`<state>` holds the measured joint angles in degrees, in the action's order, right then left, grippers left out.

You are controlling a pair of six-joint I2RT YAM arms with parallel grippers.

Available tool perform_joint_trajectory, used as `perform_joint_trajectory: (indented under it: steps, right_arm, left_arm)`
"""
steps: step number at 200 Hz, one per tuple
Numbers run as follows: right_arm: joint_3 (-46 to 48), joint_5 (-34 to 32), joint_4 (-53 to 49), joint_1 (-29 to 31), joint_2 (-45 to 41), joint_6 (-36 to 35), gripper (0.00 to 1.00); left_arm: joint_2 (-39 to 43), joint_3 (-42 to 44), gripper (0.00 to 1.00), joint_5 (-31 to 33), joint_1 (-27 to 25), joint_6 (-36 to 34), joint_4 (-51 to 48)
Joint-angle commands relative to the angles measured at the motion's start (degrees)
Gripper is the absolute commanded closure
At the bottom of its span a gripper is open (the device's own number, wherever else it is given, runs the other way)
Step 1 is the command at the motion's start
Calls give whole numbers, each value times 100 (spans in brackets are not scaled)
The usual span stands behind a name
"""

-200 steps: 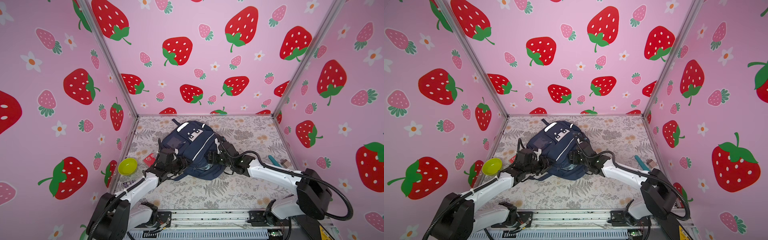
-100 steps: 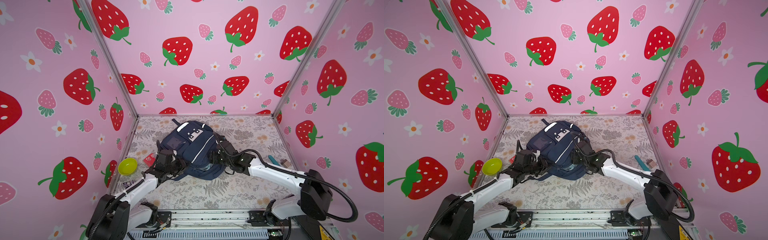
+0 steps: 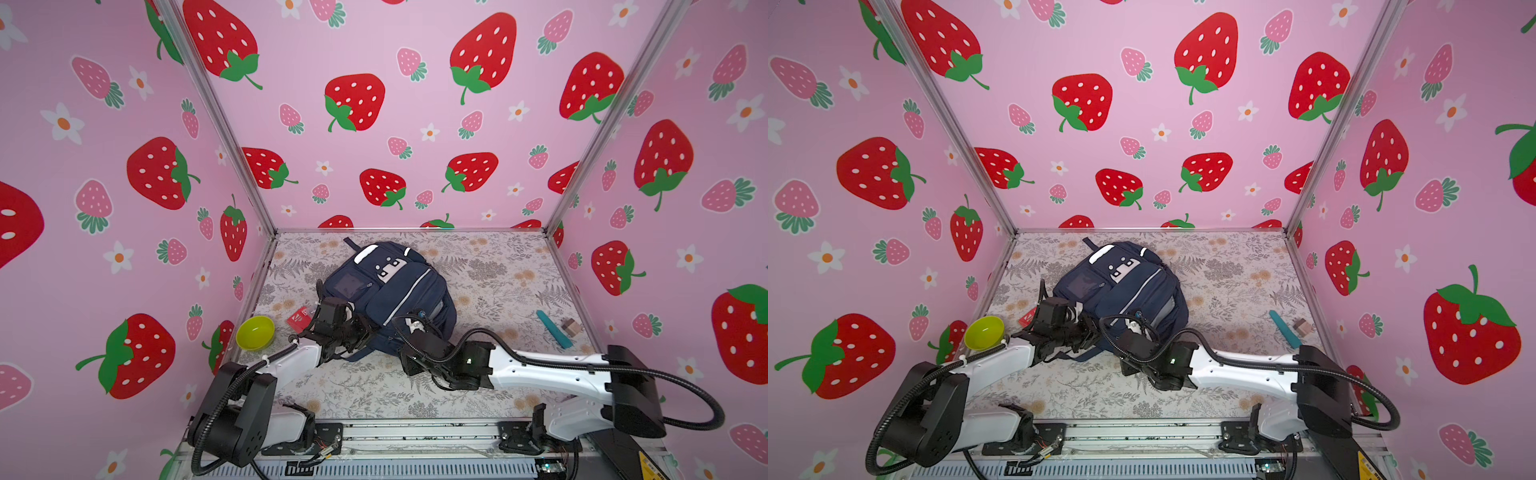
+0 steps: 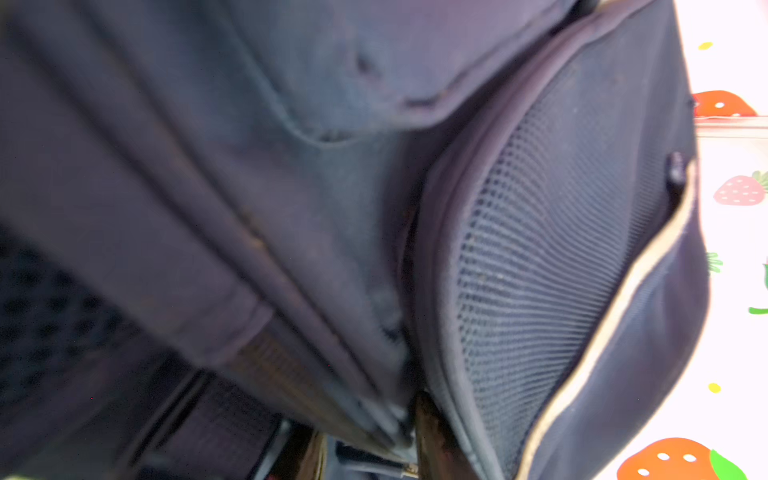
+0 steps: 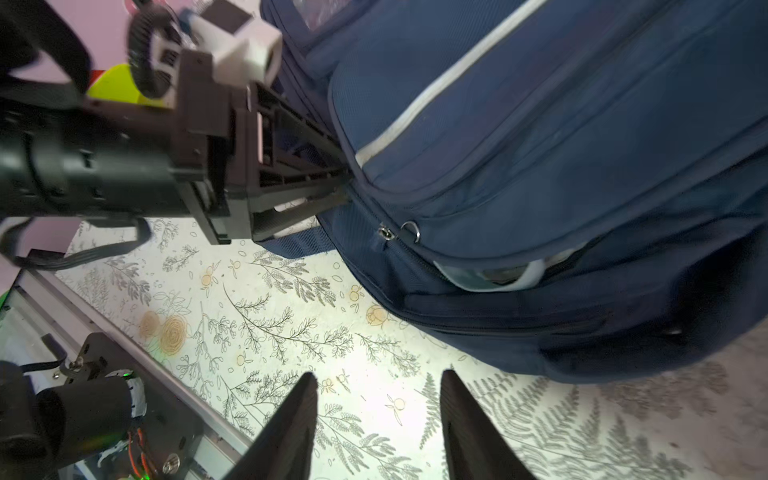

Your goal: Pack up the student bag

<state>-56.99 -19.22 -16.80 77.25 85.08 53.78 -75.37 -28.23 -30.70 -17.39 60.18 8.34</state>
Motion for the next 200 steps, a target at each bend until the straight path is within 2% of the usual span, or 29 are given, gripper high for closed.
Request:
perform_joint_trajectory:
  steps: [1, 15, 22, 33, 49, 78, 82, 139, 170, 200]
  right_arm:
    - [-445, -18, -109, 3, 392, 228, 50]
    - [-666, -139, -285, -63, 633, 354, 49]
    - [-745, -113, -322, -116, 755, 395, 46]
    - [-889, -128, -396, -164, 942, 466, 46]
    - [-1047, -247, -512, -221, 1154, 554, 47]
    - [-1160, -269, -521, -352, 1361, 647, 48]
    - [-1191, -281, -553, -366, 1383, 673, 51]
    - [-1728, -517, -1307, -510, 1597, 1183, 59]
    - [-1782, -386, -1085, -606, 1663, 1180, 62]
    - [-1979, -728, -1214, -631, 1800, 1336, 60]
  left_arm:
    - [15, -313, 59, -235, 26, 130, 392]
    - [105, -341, 54, -166, 25, 59, 257]
    - [138, -364, 54, -81, 25, -6, 139]
    - [78, -392, 57, 8, 33, -75, 37]
    - [-172, -390, 71, -95, 52, -50, 213]
    - [-478, -289, 96, -469, 35, 391, 1099]
    - [-458, -289, 100, -488, 29, 432, 1160]
    - [337, -618, 100, -390, -207, 432, 634]
    - [392, -614, 100, -367, -295, 532, 672]
    - [330, -657, 100, -383, -435, 642, 830]
